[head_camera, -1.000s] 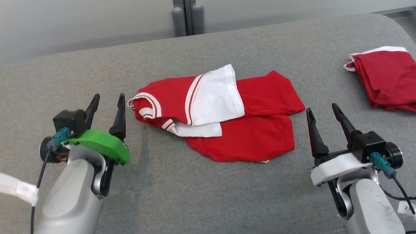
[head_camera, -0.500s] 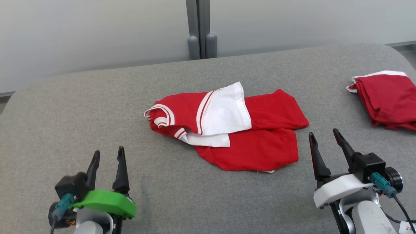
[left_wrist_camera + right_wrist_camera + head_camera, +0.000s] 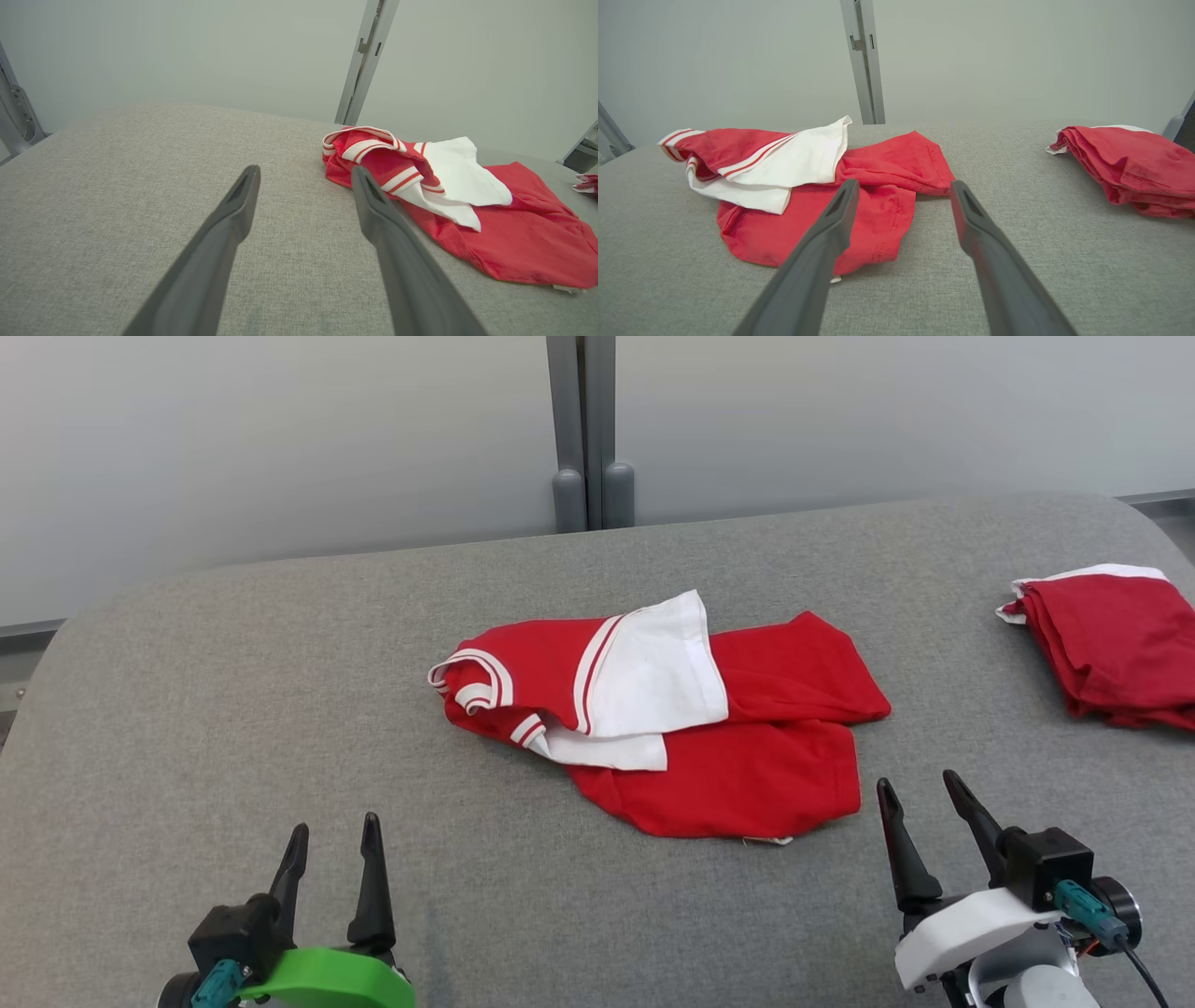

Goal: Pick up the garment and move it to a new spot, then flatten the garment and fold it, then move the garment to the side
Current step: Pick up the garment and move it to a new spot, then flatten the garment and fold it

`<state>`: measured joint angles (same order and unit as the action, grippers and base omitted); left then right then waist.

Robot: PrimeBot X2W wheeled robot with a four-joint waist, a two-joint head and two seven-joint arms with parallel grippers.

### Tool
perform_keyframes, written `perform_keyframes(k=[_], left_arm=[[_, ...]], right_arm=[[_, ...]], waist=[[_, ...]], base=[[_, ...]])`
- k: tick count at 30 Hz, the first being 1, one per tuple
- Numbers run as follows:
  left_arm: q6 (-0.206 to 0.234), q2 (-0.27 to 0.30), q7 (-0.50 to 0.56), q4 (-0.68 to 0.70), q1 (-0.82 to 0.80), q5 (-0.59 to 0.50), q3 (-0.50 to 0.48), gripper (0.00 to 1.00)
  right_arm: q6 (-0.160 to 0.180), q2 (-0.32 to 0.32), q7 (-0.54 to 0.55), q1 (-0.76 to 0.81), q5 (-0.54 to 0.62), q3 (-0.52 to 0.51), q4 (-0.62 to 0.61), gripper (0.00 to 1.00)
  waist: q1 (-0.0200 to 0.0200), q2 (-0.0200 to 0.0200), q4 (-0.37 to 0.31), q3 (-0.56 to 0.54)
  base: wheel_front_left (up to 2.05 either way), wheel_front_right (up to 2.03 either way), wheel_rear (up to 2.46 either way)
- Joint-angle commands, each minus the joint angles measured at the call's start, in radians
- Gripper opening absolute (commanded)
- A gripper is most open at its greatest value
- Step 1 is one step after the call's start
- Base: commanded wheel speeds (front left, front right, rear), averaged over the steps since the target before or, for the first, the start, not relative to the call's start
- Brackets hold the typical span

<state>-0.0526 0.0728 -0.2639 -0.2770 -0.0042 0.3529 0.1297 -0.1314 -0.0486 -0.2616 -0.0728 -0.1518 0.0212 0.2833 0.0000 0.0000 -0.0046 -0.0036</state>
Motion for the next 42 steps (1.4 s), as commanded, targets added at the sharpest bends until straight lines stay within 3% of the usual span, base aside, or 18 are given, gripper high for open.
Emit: perform_keyframes(k=[1,42], left_arm=[[0.006,-0.004,0.0,0.005,0.022,-0.01,-0.006,1.0],[-0.02,-0.02,0.0,0.002,-0.01,-0.012,-0.011,1.0]], right_arm=[[0.002,-0.004,-0.005,0.012,-0.009,-0.001,0.005,1.0],[0.002,-0.004,-0.005,-0.076,0.025,0.054,0.039,1.0]], waist=[[0.0,0.0,0.001,-0.002],[0.0,0.0,0.035,0.043]], base=[[0.0,0.0,0.0],[0.0,0.0,0.0]])
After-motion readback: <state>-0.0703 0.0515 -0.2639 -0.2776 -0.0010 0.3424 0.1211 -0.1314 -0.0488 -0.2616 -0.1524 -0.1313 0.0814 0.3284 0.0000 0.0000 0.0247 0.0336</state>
